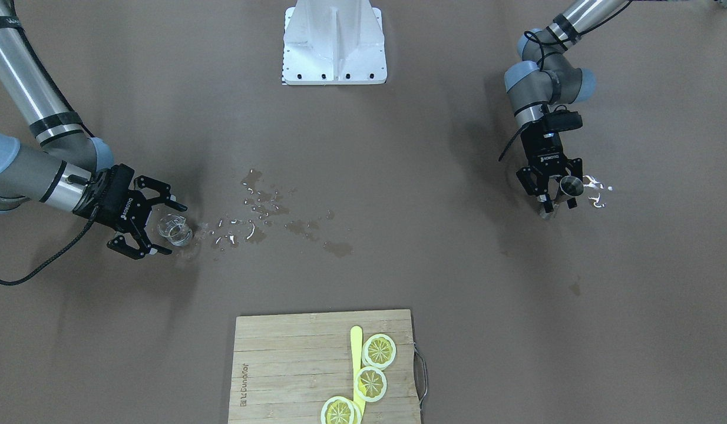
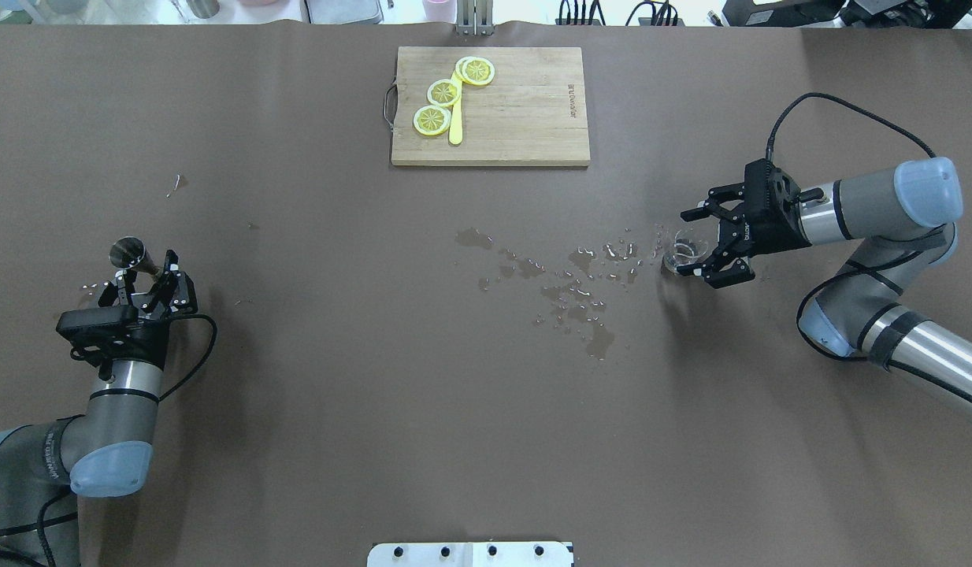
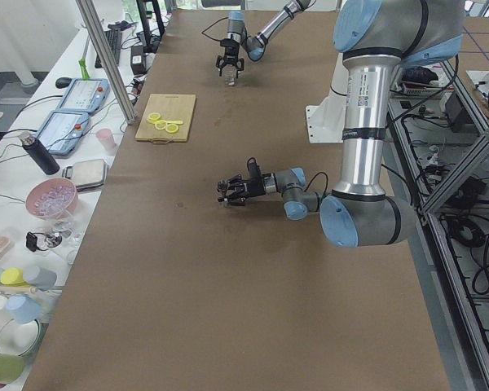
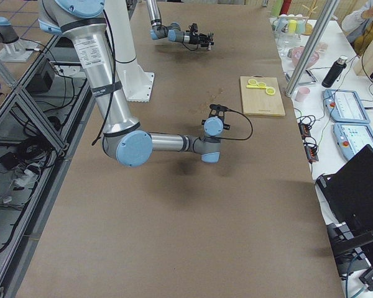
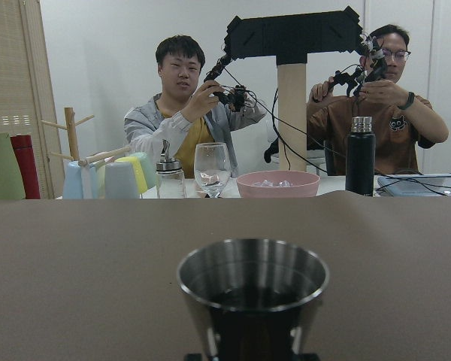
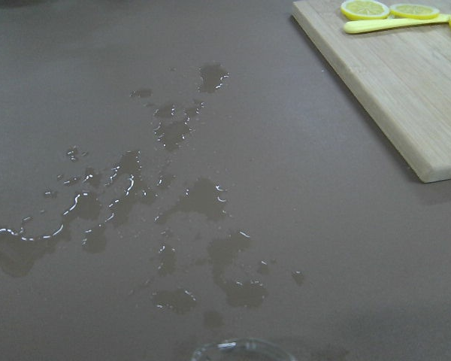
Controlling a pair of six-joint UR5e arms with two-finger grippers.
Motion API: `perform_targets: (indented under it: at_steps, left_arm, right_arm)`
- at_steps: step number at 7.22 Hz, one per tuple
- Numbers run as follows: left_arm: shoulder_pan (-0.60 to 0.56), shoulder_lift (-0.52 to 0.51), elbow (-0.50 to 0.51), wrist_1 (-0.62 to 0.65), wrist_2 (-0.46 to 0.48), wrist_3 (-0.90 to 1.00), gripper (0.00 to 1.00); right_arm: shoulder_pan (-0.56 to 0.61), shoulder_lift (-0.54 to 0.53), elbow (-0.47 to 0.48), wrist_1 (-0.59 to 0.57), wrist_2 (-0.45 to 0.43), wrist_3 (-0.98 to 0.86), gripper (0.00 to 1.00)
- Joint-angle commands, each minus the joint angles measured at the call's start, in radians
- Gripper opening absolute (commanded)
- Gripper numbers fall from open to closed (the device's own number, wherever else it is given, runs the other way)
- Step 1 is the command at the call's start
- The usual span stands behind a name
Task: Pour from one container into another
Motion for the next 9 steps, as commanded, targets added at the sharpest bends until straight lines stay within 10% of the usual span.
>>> perform_targets:
  at_steps: [1, 6, 9]
  left_arm:
    - [0.004, 0.026, -0.034, -0.003, 0.006, 0.002, 0.99]
    - [0.123, 0.129, -0.186, -0.001, 0.142, 0.005, 0.99]
    - [0.188, 0.266, -0.322, -0.003, 0.215, 0.009, 0.99]
  right_arm:
    - [0.019, 0.001, 0.026, 0.001, 0.025, 0.045, 1.00]
    - [0.096, 0.005, 0.049, -0.036, 0.047, 0.136, 1.00]
    - [0.146, 0.060, 0.050, -0.265, 0.033, 0.126, 1.00]
